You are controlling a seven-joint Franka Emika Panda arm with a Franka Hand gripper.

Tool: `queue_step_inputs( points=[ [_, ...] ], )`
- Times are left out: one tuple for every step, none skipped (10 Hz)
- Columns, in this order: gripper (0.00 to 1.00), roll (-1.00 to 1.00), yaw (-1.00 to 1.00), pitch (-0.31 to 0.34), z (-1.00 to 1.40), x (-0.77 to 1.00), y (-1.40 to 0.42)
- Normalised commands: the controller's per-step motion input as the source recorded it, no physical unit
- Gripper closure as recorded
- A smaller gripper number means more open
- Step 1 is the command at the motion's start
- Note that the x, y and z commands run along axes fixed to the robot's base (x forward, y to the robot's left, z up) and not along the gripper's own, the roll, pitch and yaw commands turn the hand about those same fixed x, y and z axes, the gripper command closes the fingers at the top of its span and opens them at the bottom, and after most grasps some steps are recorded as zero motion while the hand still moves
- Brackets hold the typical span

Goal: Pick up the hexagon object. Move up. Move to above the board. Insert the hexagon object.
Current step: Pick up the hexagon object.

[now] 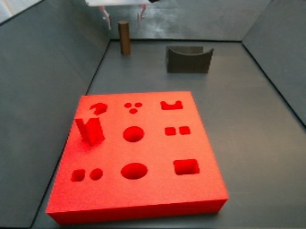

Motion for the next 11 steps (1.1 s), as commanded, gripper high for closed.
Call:
queue_step_inputs(
  points=[
    [0.00, 0.02, 0.00, 0.059, 0.00, 0.06, -0.03],
    [0.00, 0.00, 0.00, 0.026, 0.00, 0.01, 0.00],
    [0.00, 0.00, 0.00, 0.000, 0.00, 0.00, 0.00],
    [1.00, 0.00, 0.00, 0.000, 0.00, 0.00, 0.00],
    [1.00, 0.00, 0.00, 0.000, 0.00, 0.00, 0.00],
    [1.00, 0.00, 0.00, 0.000, 0.00, 0.00, 0.00],
    [1.00, 0.00, 0.00, 0.000, 0.00, 0.00, 0.00],
    [1.00, 0.00, 0.00, 0.000, 0.00, 0.00, 0.00],
    [1.00, 0.00, 0.00, 0.000, 0.00, 0.00, 0.00],
    [1.00, 0.00, 0.00, 0.000, 0.00, 0.00, 0.00],
    [1.00, 0.00, 0.00, 0.000, 0.00, 0.00, 0.00]
  ],
)
